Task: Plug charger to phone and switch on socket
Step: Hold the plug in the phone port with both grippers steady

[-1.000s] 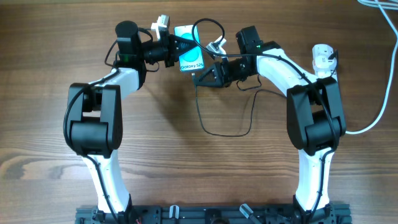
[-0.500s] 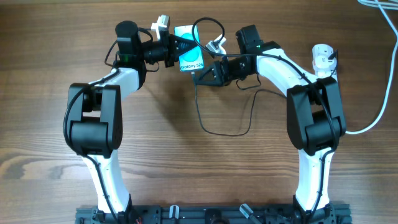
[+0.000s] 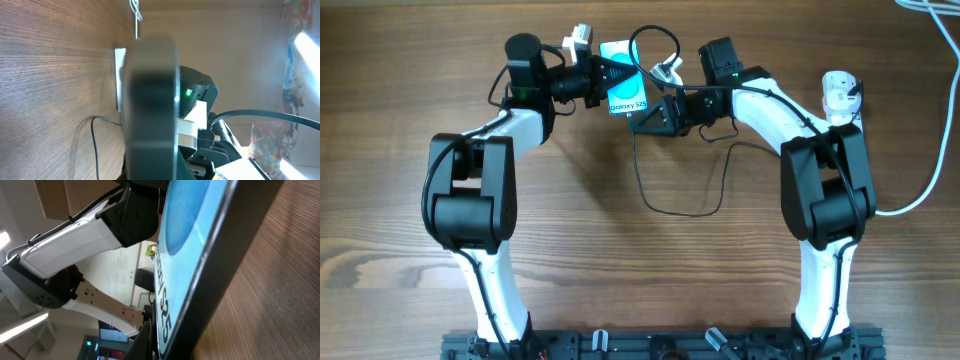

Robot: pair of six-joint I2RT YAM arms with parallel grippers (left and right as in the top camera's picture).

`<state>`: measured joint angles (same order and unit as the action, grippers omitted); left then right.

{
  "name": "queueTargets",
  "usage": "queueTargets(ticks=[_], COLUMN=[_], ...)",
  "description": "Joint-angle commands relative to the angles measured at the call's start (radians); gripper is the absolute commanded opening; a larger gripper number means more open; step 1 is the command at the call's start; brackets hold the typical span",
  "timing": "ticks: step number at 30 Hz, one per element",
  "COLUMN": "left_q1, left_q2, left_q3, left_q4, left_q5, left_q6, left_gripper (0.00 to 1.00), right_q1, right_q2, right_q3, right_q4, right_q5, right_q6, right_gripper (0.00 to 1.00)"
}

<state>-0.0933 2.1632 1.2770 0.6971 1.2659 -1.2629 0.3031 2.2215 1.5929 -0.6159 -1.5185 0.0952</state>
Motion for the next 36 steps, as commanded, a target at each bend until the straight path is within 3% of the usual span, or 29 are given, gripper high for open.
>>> queueTargets(ticks=[1,36], left_q1=[0.000,-0.001], left_q2=[-0.018,-0.018], left_q3=[0.018,0.018], left_q4=[0.011,0.011], left_q5=[0.027,0.052], left_q6=[-0.003,-0.002], left_gripper=[0.04,0.04], right_q1=[-0.003,-0.003], right_q2=[-0.022,-0.022], right_q3=[0.015,0.015], right_q4=[-0.006,0.049], right_q5=[-0.013,0.017], right_q6=[0.013,0.114], right_gripper=[0.04,0.04])
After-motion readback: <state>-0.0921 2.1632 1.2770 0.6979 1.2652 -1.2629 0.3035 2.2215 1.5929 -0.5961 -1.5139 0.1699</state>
